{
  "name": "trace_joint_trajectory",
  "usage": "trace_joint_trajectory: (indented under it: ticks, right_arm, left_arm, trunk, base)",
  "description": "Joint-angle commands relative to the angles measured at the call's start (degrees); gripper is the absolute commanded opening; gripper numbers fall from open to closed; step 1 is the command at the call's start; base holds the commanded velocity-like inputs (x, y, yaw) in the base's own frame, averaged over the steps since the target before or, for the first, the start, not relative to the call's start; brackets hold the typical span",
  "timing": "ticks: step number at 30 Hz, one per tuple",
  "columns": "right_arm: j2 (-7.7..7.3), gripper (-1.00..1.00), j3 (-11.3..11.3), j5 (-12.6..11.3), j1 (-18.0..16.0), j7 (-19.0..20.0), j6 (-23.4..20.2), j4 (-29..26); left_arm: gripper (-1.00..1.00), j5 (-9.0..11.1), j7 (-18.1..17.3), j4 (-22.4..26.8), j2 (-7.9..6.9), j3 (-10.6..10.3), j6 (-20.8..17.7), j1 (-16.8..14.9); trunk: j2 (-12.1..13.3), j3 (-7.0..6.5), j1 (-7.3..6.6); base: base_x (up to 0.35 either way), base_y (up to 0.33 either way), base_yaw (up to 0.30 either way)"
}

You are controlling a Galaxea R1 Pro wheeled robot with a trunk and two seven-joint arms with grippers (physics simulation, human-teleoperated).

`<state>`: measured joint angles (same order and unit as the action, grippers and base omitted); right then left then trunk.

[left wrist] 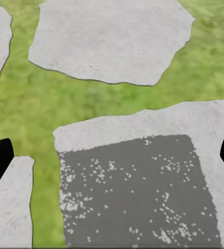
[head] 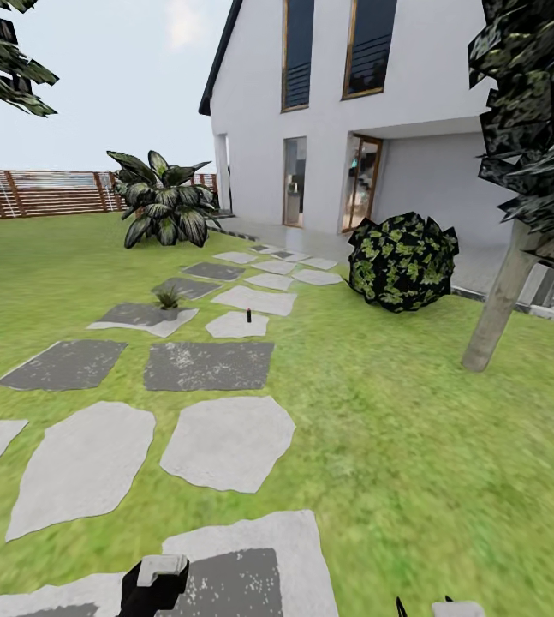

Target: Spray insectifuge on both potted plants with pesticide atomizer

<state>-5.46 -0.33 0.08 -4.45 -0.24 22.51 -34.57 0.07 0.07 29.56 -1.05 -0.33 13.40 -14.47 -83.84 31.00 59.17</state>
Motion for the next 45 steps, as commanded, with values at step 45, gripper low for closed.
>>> trace_joint_trajectory:
  ticks: [45]
  right_arm:
    - [0.01,1.00,0.06,0.01,-0.03,-0.02,0.19,0.03]
  left_arm:
    - [1.00,0.02,0.02,-0.37,-0.01,-0.28,-0.30,-0.03]
  trunk:
    - [-18.09,8.14,9.89]
  base:
    - [0.000,0.000,0.000]
